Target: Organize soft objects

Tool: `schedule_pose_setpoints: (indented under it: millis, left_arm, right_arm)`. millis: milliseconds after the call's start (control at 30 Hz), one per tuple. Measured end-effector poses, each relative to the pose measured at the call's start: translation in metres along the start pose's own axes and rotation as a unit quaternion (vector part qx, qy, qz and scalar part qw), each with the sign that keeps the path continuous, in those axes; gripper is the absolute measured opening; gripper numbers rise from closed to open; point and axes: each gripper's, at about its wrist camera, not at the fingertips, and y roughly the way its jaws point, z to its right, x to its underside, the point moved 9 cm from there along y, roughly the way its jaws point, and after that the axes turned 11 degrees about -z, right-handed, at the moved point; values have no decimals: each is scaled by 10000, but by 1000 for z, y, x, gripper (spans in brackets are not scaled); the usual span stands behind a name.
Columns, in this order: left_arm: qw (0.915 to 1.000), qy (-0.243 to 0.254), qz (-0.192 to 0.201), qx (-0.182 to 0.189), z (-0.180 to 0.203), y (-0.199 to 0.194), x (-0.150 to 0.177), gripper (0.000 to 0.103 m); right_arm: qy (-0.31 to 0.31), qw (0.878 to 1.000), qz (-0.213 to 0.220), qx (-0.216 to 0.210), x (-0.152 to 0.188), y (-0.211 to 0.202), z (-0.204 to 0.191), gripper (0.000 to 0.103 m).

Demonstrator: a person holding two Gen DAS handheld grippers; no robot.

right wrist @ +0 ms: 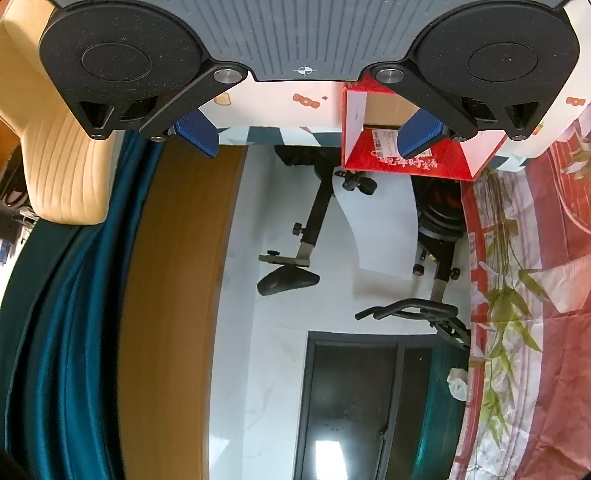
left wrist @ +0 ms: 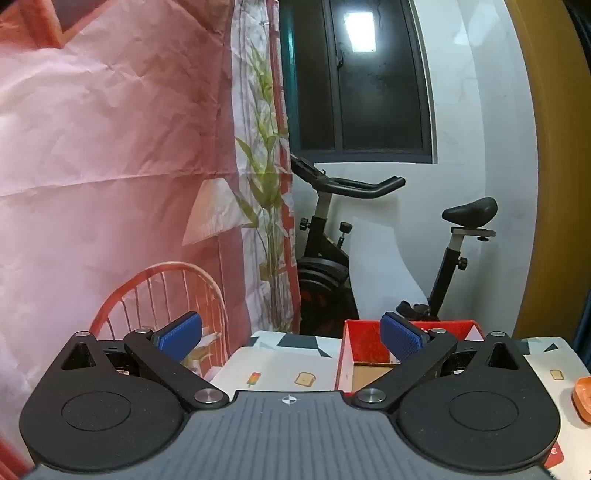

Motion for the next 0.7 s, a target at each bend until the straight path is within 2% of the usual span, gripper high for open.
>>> schedule_pose_setpoints:
  millis: [133, 167, 333, 700]
  left_arm:
    - [10000, 6, 58, 2, -3, 0, -2, 103]
    - [10000, 45, -30, -25, -2, 4, -5, 103]
    - [9998, 108, 134, -48, 0, -6, -11, 103]
    - [9997, 205, 154, -16, 5, -8, 0, 103]
  right_arm:
    - [-1, 10000, -66, -29, 0, 1, -1, 103]
    - [-3, 10000, -65, -31, -1, 1, -1, 103]
    - [15, 10000, -62, -50, -2, 1, -1, 103]
    - [23, 9999, -79, -58, -1, 4, -1, 103]
